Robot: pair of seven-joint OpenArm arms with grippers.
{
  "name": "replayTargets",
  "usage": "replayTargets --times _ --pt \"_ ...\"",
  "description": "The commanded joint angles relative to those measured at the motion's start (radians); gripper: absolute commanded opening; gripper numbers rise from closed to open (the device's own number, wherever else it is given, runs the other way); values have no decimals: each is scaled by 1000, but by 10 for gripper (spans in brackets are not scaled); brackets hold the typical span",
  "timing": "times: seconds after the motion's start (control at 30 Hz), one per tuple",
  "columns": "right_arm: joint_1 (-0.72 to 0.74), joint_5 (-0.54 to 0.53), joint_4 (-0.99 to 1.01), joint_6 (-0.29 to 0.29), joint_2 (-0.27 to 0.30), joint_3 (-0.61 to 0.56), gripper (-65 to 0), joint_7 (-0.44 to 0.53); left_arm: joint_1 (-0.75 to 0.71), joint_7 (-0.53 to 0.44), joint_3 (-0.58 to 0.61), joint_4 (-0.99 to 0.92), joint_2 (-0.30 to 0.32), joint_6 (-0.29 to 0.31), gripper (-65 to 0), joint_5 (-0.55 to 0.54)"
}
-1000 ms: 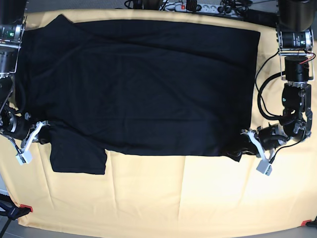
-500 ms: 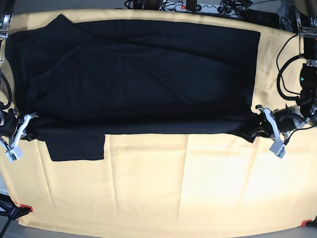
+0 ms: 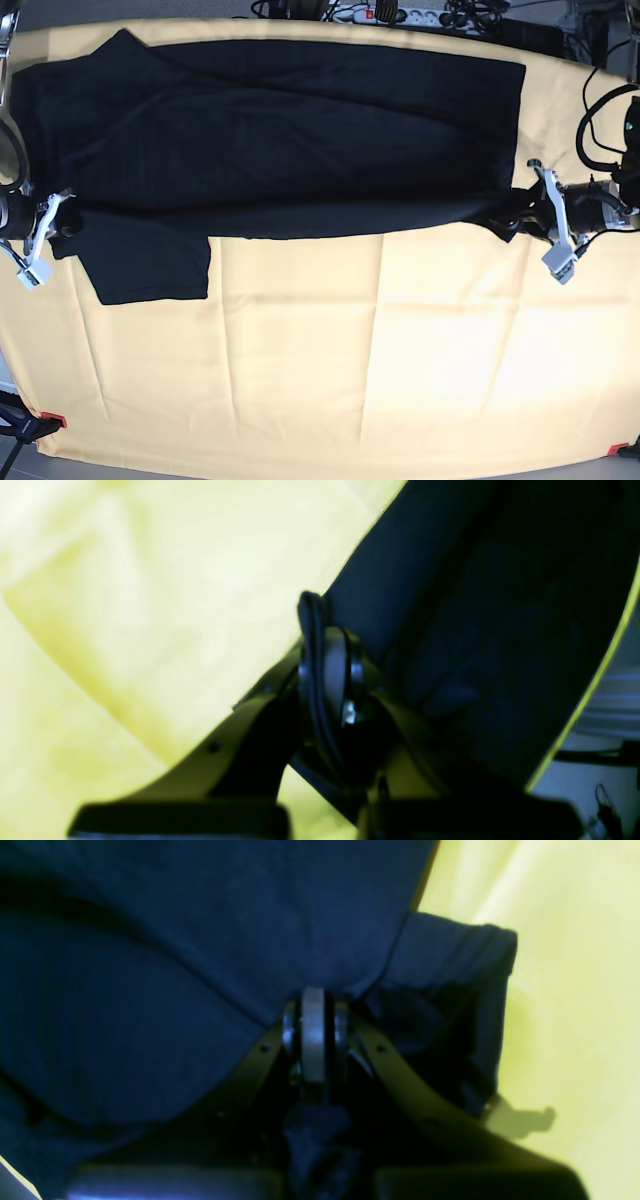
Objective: Fold the T-shirt properly
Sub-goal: 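Lift both side edges and fold them toward the shoulder edge, then lay the folded edge down and release with both grippers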
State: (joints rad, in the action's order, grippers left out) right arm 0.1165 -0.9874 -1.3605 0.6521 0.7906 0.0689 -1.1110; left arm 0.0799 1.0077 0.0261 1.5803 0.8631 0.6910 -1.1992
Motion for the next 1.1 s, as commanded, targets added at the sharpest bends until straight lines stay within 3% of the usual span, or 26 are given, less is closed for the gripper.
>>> replayTargets --times 0.0,0.13,0.3,0.6,0.83,1.07 --pt "15 -11 -14 3 44 13 -650 14 2 -10 -12 24 35 7 -650 -35" --pt "-6 -22 -16 3 74 13 -650 4 -51 5 -12 76 64 7 -650 -43" --pt "-8 -171 -20 3 92 13 -650 -92 -71 18 -12 129 96 7 -650 -40" --pt "-26 -239 -36 -9 93 13 -650 -113 -72 17 -12 130 123 7 -650 -5" --pt "-138 -100 -187 -47 92 25 -650 -29 -71 -13 -12 130 123 7 -650 20" --pt "-285 -59 -267 -50 74 211 -650 3 -72 -12 -12 130 123 7 -650 20"
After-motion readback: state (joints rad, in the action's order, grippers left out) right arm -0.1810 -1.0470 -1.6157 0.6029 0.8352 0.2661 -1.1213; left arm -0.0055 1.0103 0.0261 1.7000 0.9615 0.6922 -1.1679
